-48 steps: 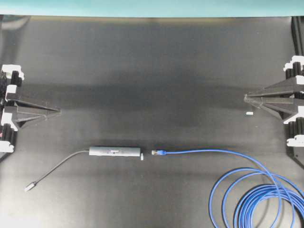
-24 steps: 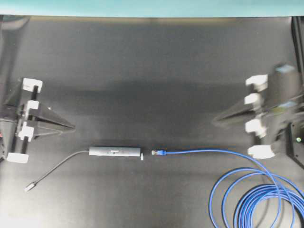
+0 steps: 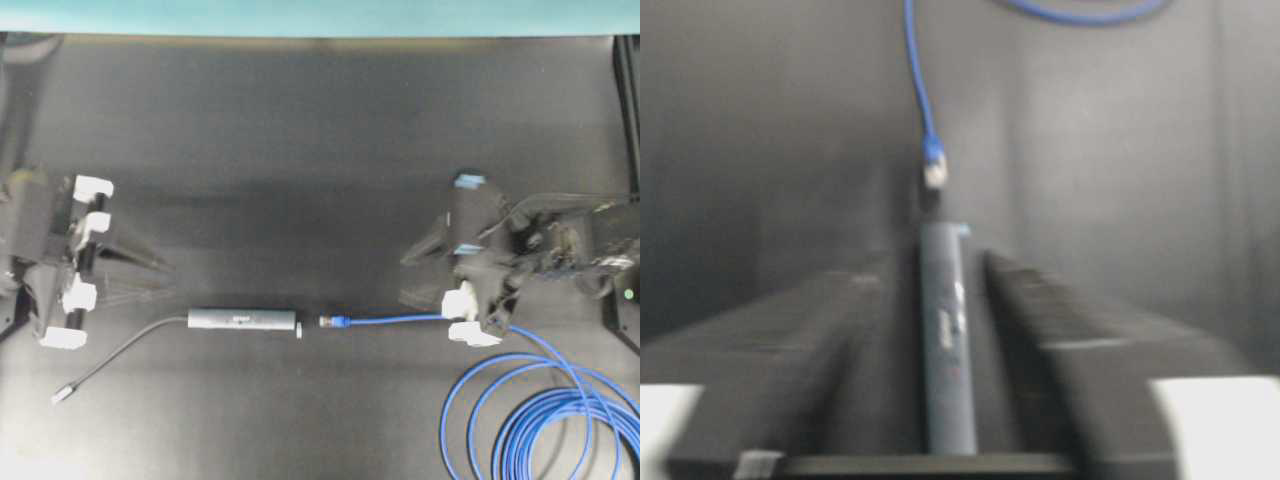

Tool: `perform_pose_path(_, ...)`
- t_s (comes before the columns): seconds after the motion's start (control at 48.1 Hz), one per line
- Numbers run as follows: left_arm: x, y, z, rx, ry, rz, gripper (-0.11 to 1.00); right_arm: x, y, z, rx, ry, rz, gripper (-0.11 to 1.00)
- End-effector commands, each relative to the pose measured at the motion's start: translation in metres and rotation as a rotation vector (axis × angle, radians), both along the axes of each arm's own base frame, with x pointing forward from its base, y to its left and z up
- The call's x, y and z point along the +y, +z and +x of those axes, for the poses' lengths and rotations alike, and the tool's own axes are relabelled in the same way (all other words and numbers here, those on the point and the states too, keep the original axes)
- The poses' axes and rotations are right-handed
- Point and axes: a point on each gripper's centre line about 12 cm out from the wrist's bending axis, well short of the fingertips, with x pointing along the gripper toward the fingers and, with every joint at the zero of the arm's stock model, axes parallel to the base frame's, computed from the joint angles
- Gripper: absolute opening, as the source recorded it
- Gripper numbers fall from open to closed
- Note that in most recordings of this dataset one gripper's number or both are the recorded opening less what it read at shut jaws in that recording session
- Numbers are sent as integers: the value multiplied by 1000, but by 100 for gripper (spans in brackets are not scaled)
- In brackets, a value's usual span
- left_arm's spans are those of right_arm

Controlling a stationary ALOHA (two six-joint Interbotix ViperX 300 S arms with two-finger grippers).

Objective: Insert the LAN cable into the hub.
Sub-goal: 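Move the left gripper over the grey hub, right over the cable plug, then close the left gripper on the grey Anker hub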

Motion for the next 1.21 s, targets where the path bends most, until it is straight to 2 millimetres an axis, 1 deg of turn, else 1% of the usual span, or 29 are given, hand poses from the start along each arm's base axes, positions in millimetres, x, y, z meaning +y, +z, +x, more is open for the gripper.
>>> perform_pose_path(0.0,-3,0,9,-2,-3,-25,59,9,-3,6,3,26,-1,79)
perform_pose_path(0.042,-3,-5,10,3,2,-47,69,10,-5,8,10,29,-4,84)
perform_pose_path(0.062,-3,-8,11,5,4,-58,73,10,-6,9,12,31,-4,85)
perform_pose_path(0.104,-4,-14,13,-3,6,-85,76,10,-7,10,10,31,-5,84)
perform_pose_path(0.208,-5,-33,14,-27,9,-130,72,11,-7,14,-16,30,-3,81)
perform_pose_path(0.291,-6,-53,12,-55,6,-158,69,11,-7,17,-43,27,1,81)
perform_pose_path(0.437,-6,-74,14,-86,4,-196,69,11,-6,20,-68,22,8,81)
perform_pose_path(0.79,-12,-128,45,-7,1,-203,69,11,-6,20,-69,12,18,81)
perform_pose_path(0.873,-13,-138,52,9,3,-204,69,11,-6,20,-68,4,27,81)
perform_pose_path(0.956,-14,-143,57,20,3,-203,69,11,-6,20,-66,-1,33,81)
perform_pose_path(1.185,-13,-161,61,69,11,-198,69,11,-6,20,-67,-2,34,81)
